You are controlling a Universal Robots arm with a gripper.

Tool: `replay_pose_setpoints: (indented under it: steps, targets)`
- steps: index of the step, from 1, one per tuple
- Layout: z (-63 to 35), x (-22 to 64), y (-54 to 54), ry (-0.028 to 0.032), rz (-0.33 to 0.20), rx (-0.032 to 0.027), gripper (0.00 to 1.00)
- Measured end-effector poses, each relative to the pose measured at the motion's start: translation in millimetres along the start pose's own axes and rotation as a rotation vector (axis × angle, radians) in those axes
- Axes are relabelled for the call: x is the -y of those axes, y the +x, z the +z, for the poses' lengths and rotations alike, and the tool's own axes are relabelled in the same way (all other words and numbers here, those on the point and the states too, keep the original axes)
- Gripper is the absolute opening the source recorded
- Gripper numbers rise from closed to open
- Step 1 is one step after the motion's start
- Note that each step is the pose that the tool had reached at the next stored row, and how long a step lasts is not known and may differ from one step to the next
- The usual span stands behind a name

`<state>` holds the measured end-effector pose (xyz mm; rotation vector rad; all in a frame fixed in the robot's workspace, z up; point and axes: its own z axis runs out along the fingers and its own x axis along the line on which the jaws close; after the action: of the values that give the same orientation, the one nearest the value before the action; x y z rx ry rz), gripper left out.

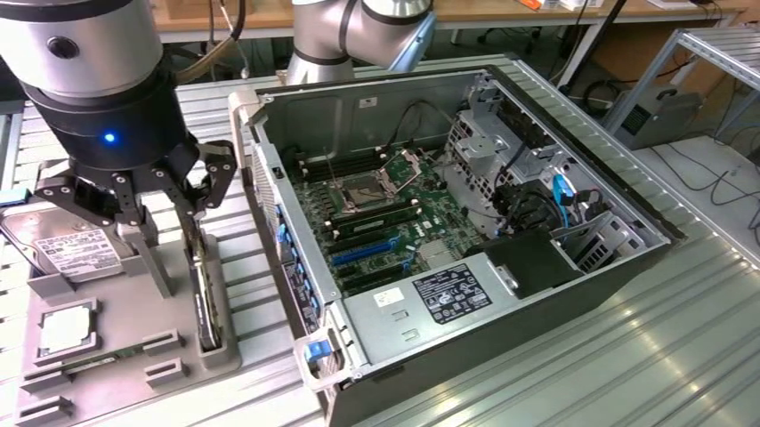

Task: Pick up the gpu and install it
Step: 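Pick up the gpu and move the gpu toward the slot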

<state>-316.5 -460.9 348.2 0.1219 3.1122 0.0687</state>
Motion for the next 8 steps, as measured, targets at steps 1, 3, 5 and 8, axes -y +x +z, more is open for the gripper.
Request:
replay_pose_setpoints:
  steps: [1, 3, 5, 8]
  targets:
    - [3.8, 0.2, 0.1, 0.0000, 0.000, 0.0000, 0.42]
    - [12.4, 0.6, 0.3, 0.0000, 0.000, 0.0000, 0.42]
    - [19.5, 0.9, 0.5, 0.0001, 0.000, -0.0001, 0.42]
    - [25.8, 1.2, 0.6, 0.0000, 0.000, 0.0000, 0.42]
